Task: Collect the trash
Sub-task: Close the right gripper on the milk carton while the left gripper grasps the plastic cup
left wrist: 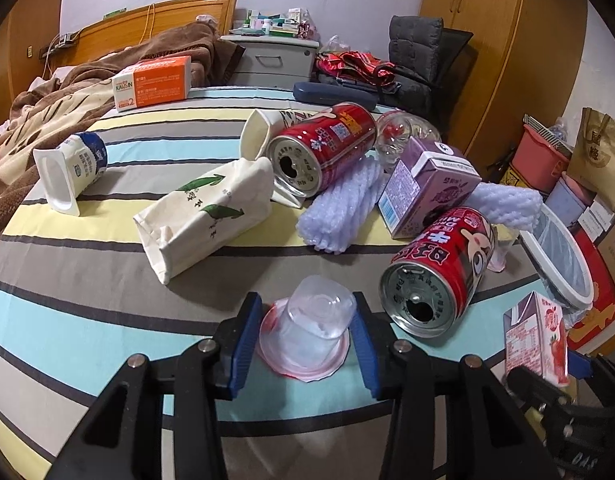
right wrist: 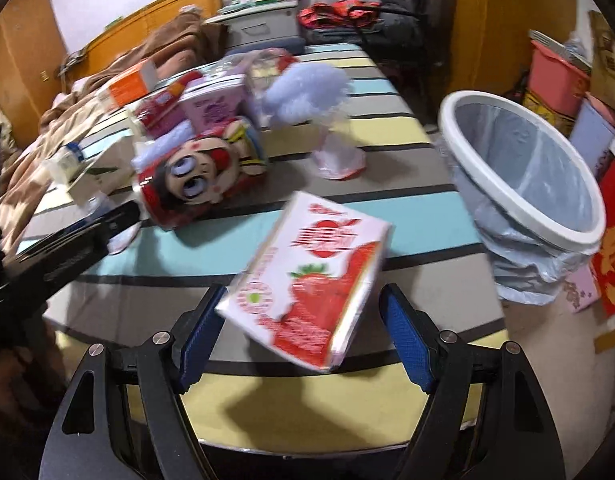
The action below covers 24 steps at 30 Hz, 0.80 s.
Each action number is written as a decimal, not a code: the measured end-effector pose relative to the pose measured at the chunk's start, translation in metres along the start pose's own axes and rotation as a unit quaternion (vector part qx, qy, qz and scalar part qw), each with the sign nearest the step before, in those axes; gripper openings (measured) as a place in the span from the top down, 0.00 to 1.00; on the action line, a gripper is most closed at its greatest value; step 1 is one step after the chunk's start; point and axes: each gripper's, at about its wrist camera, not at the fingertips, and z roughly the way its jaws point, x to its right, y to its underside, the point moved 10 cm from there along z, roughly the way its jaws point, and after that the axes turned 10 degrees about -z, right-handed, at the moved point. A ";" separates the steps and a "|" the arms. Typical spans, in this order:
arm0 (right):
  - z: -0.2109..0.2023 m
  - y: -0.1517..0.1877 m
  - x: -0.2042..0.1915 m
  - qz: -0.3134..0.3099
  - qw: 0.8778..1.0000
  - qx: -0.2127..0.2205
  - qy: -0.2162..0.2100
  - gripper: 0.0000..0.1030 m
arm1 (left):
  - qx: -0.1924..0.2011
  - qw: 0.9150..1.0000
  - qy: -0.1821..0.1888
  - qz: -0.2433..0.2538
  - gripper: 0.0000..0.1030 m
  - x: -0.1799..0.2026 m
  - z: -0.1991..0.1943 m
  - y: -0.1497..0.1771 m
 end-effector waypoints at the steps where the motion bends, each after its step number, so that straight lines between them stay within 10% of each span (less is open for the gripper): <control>1: -0.001 0.000 0.004 0.003 1.000 0.001 0.003 0.23 | 0.000 1.000 0.000 0.000 0.56 0.000 0.000 0.000; 7: -0.016 -0.006 0.011 -0.009 0.998 0.056 0.017 0.26 | 0.001 1.000 0.010 -0.001 0.60 0.004 0.000 0.000; 9: -0.017 -0.007 0.017 -0.006 0.998 0.062 0.023 0.44 | 0.002 1.000 0.011 -0.001 0.61 0.004 0.001 -0.001; 24: -0.021 -0.020 0.028 -0.003 0.995 0.099 0.004 0.44 | 0.012 1.000 0.014 -0.002 0.66 0.004 -0.006 -0.003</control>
